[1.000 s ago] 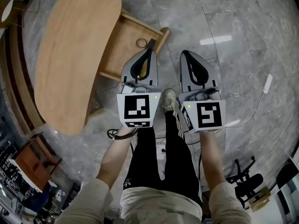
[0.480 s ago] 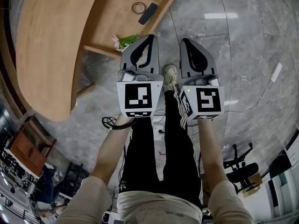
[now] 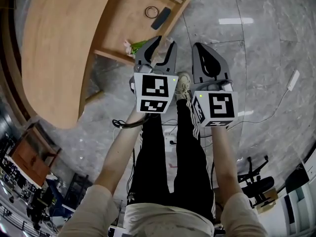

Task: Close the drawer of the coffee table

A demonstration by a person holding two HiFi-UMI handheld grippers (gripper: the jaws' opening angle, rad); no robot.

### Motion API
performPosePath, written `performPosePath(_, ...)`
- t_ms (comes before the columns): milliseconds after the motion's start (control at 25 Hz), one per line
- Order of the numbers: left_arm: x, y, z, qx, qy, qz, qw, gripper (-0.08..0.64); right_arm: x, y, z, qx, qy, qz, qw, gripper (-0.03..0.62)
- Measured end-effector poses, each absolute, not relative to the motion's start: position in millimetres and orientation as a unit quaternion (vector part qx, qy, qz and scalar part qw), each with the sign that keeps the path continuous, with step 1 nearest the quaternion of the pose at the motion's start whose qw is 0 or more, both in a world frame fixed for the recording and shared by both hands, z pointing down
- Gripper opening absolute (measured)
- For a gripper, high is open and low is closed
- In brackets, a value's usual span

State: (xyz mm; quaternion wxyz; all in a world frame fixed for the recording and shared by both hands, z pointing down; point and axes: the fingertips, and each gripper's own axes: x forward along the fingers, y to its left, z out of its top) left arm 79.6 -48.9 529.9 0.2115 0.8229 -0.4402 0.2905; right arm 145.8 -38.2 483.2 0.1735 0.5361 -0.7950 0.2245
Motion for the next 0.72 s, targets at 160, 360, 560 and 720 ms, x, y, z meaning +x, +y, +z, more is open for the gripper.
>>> performPosePath(160,78.9,-43.6,593.3,0.806,-0.401,0.383,0.206,0.153,151.0,-31.4,492.3,0.535,-0.791,0.236,0.179,0.005)
performPosePath(360,70.3,-46.8,656.6,0.774,-0.386,0.464,0.191,0.153,156.4,-20.2,509.5,0.528,-0.788,0.252,0.192,0.005)
performPosePath(560,68.7,-43.1,692.7,0.751,-0.375,0.511,0.185,0.138,159.6,-8.1,522.2,0.52,-0.787,0.261,0.206,0.005)
performPosePath(720,66.6,-42.7,704.0,0.74,-0.38,0.518,0.2,0.138,159.7,-5.2,527.4,0.515,-0.788,0.263,0.209,0.005)
